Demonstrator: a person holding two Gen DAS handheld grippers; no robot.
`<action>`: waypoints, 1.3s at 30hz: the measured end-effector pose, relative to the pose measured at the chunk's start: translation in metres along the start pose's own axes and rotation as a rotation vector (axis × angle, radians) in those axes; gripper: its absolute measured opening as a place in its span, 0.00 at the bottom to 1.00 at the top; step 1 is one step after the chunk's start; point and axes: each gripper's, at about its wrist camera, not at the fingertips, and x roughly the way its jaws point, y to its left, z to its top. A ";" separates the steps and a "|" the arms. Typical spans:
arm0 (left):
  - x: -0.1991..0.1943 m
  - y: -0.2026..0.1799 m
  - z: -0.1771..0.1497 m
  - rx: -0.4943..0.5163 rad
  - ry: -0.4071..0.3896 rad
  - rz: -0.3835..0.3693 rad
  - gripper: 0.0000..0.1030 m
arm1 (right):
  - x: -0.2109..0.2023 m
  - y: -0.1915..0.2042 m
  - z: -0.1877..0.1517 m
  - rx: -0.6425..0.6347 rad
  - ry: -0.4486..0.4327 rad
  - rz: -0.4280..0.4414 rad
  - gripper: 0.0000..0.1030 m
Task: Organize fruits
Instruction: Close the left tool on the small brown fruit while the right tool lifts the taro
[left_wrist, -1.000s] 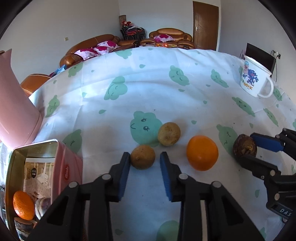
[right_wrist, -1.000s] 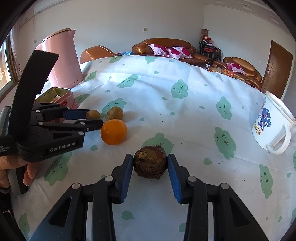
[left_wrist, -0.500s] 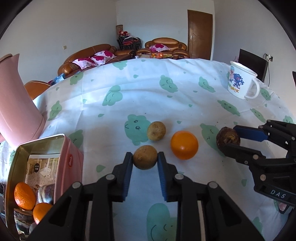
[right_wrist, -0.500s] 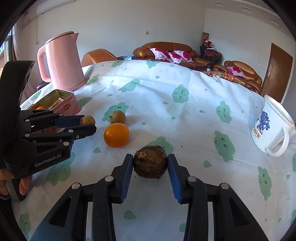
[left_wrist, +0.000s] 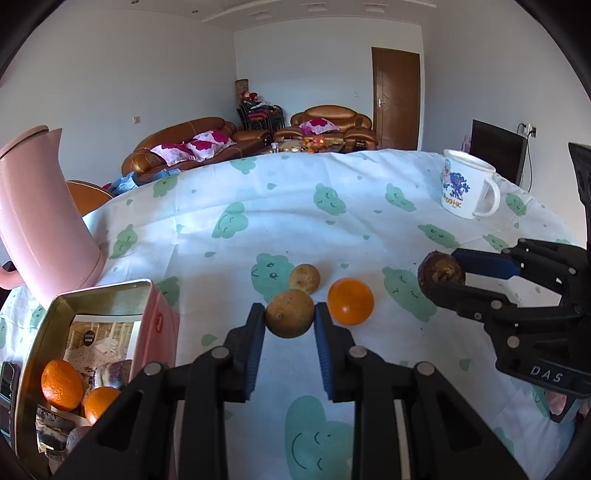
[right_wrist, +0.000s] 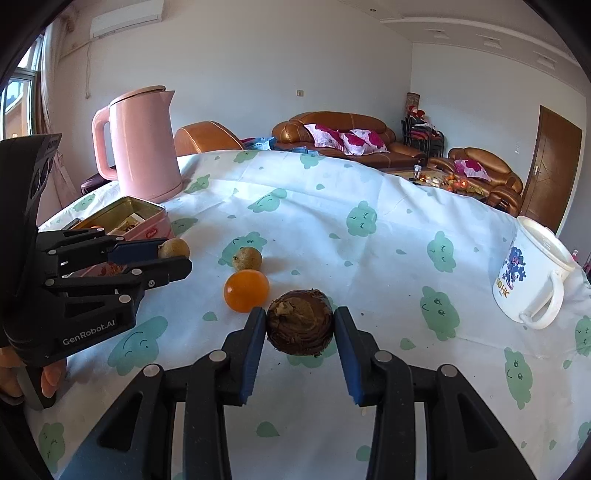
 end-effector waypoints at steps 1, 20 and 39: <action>-0.001 0.000 0.000 0.002 0.000 -0.003 0.27 | -0.001 0.000 0.000 -0.001 -0.007 0.001 0.39; -0.028 -0.009 -0.006 0.034 -0.120 0.027 0.27 | -0.022 -0.001 -0.003 0.001 -0.120 0.007 0.39; -0.046 -0.011 -0.011 0.045 -0.201 0.042 0.27 | -0.039 0.002 -0.006 -0.014 -0.215 -0.010 0.39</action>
